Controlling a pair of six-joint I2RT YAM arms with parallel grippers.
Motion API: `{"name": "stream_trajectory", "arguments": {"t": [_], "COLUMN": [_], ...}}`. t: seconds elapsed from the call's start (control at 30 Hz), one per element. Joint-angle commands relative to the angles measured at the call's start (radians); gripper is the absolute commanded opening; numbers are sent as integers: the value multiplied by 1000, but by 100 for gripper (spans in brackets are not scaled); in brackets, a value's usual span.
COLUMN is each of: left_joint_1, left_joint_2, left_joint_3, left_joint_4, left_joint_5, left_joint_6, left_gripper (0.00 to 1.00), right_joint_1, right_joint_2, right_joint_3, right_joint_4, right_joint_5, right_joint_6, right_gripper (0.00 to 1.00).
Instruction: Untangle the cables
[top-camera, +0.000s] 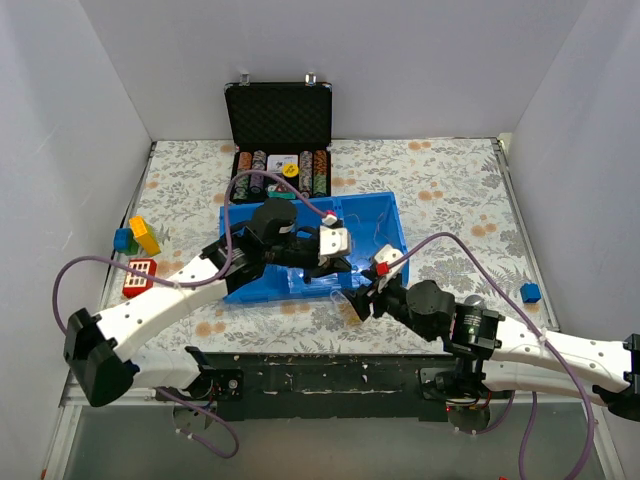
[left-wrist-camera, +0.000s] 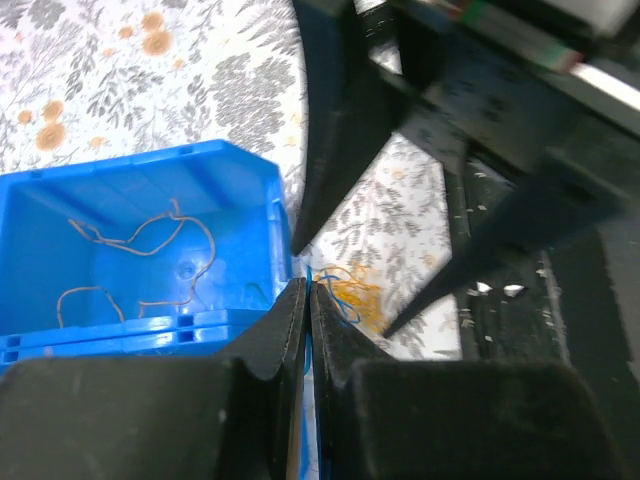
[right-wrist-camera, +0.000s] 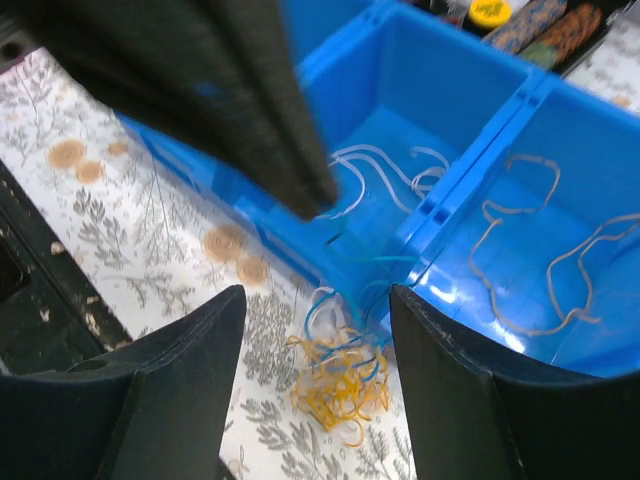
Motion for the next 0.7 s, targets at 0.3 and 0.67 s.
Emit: {"name": "stream_trajectory", "arguments": {"t": [0.3,0.67], "left_joint_1": [-3,-3], "left_joint_2": [-134,-100], "left_joint_3": [197,424], "left_joint_4": [-257,-287], "left_joint_5": [180,227], "left_joint_6": [-46,-117], "left_gripper": [0,0], "right_joint_1": [4,4], "right_joint_2": [-36,111], "right_joint_3": [39,53], "right_joint_4": [136,269], "right_joint_5": [18,-136], "right_joint_6": [-50,-27], "right_gripper": [68,64]}}
